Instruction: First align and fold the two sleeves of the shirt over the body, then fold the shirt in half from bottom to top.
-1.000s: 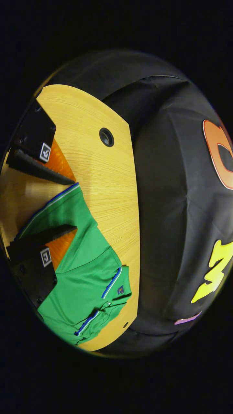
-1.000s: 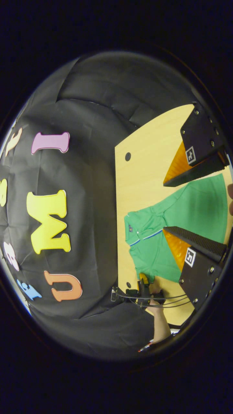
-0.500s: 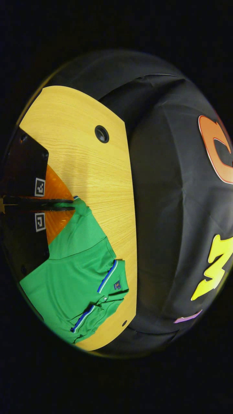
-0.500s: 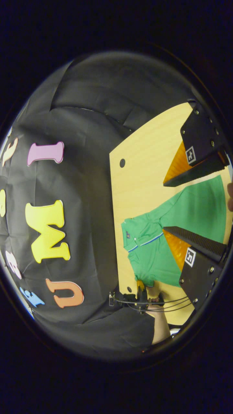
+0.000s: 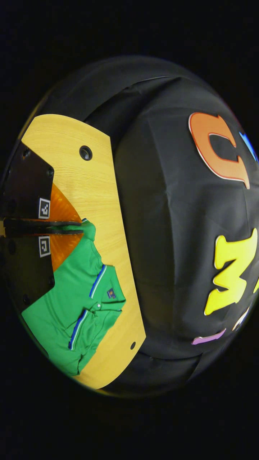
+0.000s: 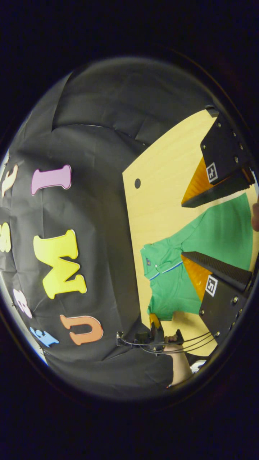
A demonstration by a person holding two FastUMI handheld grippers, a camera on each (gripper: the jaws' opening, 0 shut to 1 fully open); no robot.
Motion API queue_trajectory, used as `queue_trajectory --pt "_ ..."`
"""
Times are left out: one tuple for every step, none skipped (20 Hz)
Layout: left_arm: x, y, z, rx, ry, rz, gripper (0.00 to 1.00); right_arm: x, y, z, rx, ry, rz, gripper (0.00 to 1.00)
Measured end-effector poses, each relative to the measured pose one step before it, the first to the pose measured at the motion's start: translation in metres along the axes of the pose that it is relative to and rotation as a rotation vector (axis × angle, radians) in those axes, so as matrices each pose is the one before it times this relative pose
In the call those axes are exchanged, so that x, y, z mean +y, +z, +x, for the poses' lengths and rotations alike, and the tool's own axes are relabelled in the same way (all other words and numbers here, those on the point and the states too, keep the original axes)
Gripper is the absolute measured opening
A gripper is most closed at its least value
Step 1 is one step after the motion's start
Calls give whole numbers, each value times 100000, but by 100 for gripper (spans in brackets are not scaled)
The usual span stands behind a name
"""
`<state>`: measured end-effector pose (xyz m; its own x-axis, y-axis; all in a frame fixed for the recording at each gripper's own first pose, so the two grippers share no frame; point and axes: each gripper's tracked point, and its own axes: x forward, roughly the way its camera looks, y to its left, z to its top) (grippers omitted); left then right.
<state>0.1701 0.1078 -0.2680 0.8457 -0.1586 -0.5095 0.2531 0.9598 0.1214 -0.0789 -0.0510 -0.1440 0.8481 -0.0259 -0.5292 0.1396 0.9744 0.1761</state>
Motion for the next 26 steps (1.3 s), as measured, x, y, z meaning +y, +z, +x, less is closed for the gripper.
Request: queue_trajectory --pt "-738 482 -123 -188 -504 1431 4 -237 9 -326 -604 250 870 78" --pt "-1032 604 -294 94 -809 1123 4 -362 140 -179 -891 -288 949 78" --pt "-1196 436 -208 259 -1207 733 4 -476 179 -210 -792 -130 819 78" --pt "-1187 322 -108 522 -933 1291 4 -391 56 -137 -758 -379 710 78" --pt "-1416 216 -186 579 -1528 1166 4 -451 24 -111 -554 -257 770 78" --pt "-1489 17 9 680 -1497 1068 4 -323 102 -30 -238 55 1102 78" --pt "-1655 -32 242 387 -2041 1031 4 -204 -30 30 -45 190 735 78" --pt "-1717 -194 258 616 -1699 1036 4 -240 -188 -32 310 456 481 78" --pt "-1526 -216 -96 285 -1494 1097 4 -125 -267 11 705 491 -268 78" --pt "-1461 -378 124 832 -2209 1150 5 -143 -92 36 296 473 -856 78" --pt "-1597 -637 -11 662 -3482 383 7 -171 -86 -4 -42 306 -997 78" --pt "-1273 -474 -82 1072 -2737 244 8 -91 -63 77 167 294 -607 77" --pt "-1147 -532 -187 1361 -2396 -562 16 41 -234 126 444 689 -151 78" --pt "-688 -168 -503 -49 -663 -615 17 60 -191 227 526 643 220 77" --pt "-110 353 -339 -1196 235 -984 46 -60 -219 86 408 441 -173 78" --pt "52 -13 -633 -1199 1107 -1397 59 -43 -10 234 153 26 -958 78" --pt "121 221 -704 -1140 1414 -1557 84 -67 111 188 -332 -454 -1712 77" --pt "205 42 -934 -561 1453 -1310 88 -149 208 209 -439 -832 -2287 77" --pt "486 12 -953 -656 1943 -1248 90 -8 112 267 -426 -662 -2591 77" --pt "597 -19 -1055 -686 2336 -1272 90 135 284 162 -821 163 -2923 78" --pt "772 -102 -1160 -678 2608 -1357 91 349 254 308 -811 526 -3595 77" --pt "354 -439 -1029 462 1235 -1423 93 438 238 254 -488 1264 -3560 77" --pt "223 -712 -1087 1011 763 -1151 97 372 211 477 -123 1454 -3316 78" --pt "258 -703 -1052 981 932 -738 98 530 19 277 220 2451 -2865 77" --pt "115 -773 -969 1250 227 -755 98 626 -219 355 1046 2839 -2326 78" --pt "-122 -933 -900 1219 -559 -396 98 637 -333 152 1191 3673 -2042 78"
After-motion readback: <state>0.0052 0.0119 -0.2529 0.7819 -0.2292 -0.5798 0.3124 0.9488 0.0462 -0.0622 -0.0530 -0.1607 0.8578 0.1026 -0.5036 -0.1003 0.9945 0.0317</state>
